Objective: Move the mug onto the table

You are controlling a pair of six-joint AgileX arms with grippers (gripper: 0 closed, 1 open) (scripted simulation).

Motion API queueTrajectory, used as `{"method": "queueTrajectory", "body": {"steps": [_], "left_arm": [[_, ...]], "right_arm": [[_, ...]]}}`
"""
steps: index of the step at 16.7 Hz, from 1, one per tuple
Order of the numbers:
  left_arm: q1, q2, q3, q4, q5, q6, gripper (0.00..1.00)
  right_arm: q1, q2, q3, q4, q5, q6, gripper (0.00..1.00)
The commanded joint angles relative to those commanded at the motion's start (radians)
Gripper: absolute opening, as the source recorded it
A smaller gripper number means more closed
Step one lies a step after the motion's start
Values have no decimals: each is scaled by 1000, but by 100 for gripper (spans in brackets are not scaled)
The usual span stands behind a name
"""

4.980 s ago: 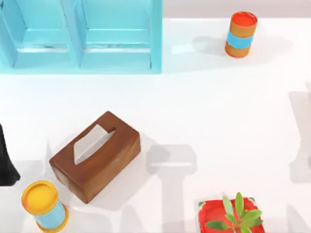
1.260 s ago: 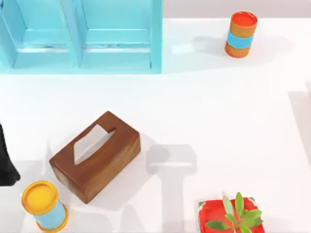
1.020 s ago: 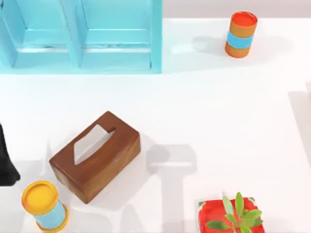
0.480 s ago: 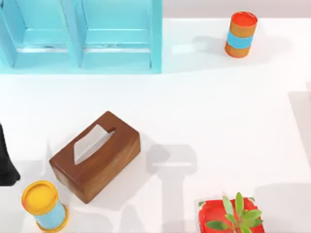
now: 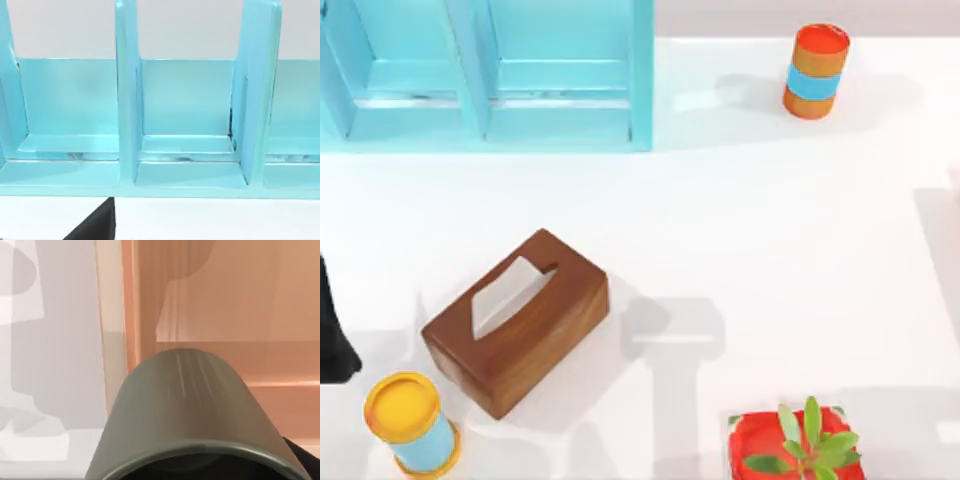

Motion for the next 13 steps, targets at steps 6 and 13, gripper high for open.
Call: {"method": "queueTrajectory", "body": {"steps": [6, 13], "left_arm": [[0, 0, 0, 0, 0, 0, 100], [0, 0, 0, 0, 0, 0, 100]], "right_arm": [[154, 207, 227, -75, 4, 158, 0], [518, 663, 852, -214, 10, 526, 0]]}}
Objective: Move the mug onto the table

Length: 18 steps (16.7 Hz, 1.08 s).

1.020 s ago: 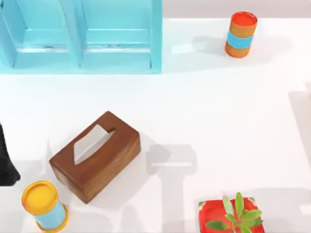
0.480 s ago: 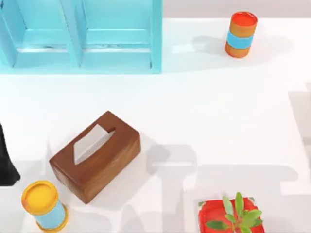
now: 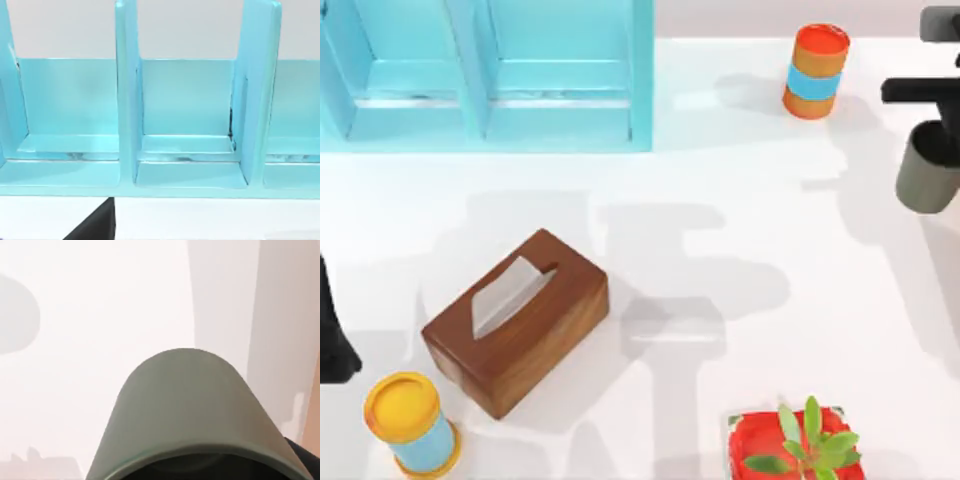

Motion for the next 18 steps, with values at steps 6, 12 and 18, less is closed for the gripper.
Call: {"method": "queueTrajectory", "body": {"steps": [6, 12, 18], "left_arm": [[0, 0, 0, 0, 0, 0, 100], [0, 0, 0, 0, 0, 0, 100], [0, 0, 0, 0, 0, 0, 100]], "right_arm": [[281, 299, 408, -67, 2, 283, 0], [348, 367, 487, -80, 3, 350, 0], [349, 361, 409, -9, 1, 356, 0]]}}
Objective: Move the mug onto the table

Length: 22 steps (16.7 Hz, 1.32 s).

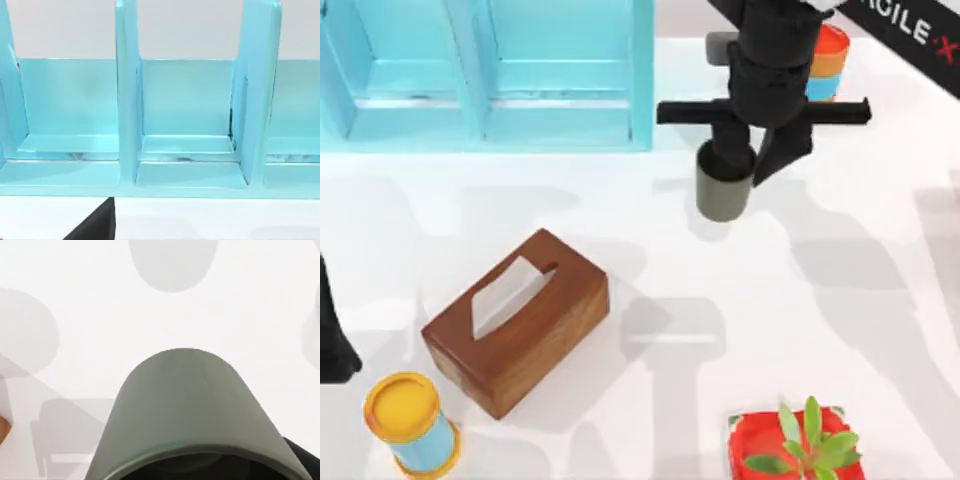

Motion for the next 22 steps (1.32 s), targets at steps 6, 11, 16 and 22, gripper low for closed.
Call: {"method": "queueTrajectory", "body": {"steps": [6, 11, 16, 22], "left_arm": [[0, 0, 0, 0, 0, 0, 100], [0, 0, 0, 0, 0, 0, 100], [0, 0, 0, 0, 0, 0, 100], [0, 0, 0, 0, 0, 0, 100]], "right_arm": [[16, -16, -212, 196, 1, 11, 0], [17, -17, -220, 204, 1, 12, 8], [17, -17, -220, 204, 1, 12, 45], [17, -17, -220, 204, 1, 12, 90]]}}
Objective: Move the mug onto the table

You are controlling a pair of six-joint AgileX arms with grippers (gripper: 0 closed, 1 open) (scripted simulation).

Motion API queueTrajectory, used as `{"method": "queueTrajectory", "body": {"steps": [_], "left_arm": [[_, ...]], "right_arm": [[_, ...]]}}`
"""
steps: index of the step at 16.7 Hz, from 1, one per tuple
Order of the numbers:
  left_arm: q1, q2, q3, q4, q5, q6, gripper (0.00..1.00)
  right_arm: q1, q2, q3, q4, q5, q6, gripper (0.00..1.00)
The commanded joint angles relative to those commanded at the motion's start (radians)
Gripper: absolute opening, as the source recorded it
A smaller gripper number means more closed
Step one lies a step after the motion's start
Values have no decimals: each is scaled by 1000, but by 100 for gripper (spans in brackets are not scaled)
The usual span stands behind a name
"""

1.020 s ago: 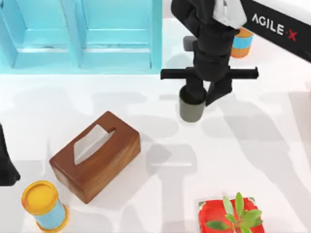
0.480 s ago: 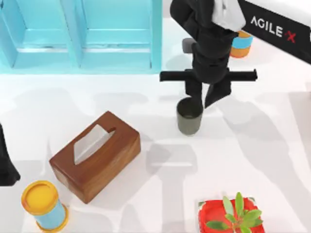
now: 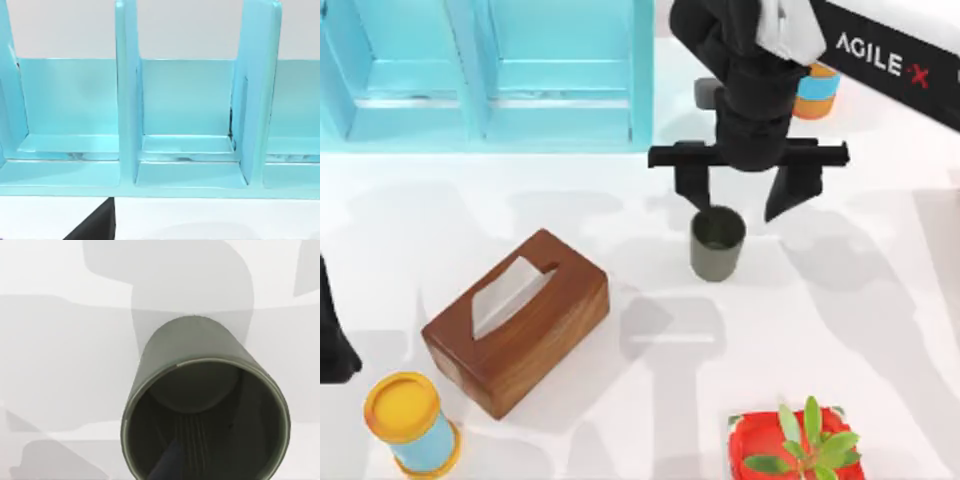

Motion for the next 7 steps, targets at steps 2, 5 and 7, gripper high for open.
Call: {"method": "queueTrajectory", "body": {"steps": [2, 5, 7], "left_arm": [[0, 0, 0, 0, 0, 0, 100], [0, 0, 0, 0, 0, 0, 100], [0, 0, 0, 0, 0, 0, 100]], "right_arm": [[0, 0, 0, 0, 0, 0, 100], [0, 0, 0, 0, 0, 0, 100], [0, 0, 0, 0, 0, 0, 100]]}}
